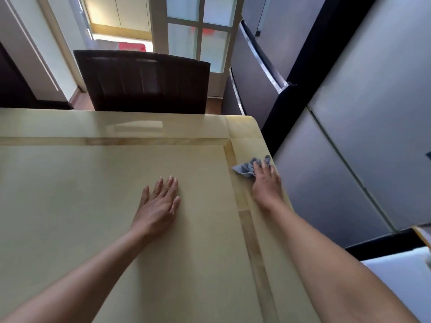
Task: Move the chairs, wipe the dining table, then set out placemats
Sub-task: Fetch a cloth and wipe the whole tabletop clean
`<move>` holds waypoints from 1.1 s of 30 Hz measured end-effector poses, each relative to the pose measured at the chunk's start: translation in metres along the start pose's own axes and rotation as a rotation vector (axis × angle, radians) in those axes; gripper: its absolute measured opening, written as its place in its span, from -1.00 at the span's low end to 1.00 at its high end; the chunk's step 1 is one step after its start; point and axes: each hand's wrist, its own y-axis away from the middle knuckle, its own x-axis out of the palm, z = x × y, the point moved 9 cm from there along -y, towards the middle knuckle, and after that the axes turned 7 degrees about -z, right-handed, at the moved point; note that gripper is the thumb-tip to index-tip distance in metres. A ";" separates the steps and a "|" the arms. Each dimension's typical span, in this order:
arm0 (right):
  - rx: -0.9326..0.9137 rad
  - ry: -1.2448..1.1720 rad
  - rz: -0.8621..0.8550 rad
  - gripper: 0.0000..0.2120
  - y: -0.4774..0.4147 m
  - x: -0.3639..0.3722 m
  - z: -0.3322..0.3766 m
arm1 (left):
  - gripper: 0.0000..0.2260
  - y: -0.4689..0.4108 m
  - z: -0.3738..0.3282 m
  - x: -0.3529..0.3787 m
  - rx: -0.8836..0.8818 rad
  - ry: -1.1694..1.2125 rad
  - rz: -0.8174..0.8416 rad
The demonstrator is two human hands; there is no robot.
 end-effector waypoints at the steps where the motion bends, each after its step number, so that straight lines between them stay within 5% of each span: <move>1: 0.031 0.010 -0.013 -0.39 0.009 -0.002 -0.016 | -0.51 0.001 0.000 0.002 0.005 -0.021 0.006; 7: 0.133 0.008 -0.031 -0.39 0.041 -0.005 -0.033 | -0.52 -0.003 -0.003 0.000 0.014 0.128 0.042; 18: -0.328 -0.099 0.074 -0.30 0.203 0.022 0.104 | -0.51 0.100 -0.005 0.006 0.074 0.074 0.018; 21: -0.351 -0.063 0.153 -0.42 0.207 0.023 0.102 | -0.52 0.119 -0.015 0.011 0.089 0.026 0.012; 27: -0.067 0.012 0.074 -0.37 0.156 -0.004 -0.004 | -0.51 0.130 -0.024 0.028 0.056 -0.002 0.054; 33: 0.185 0.032 -0.030 -0.36 0.198 -0.024 -0.103 | -0.51 0.130 -0.027 0.033 0.060 -0.007 0.071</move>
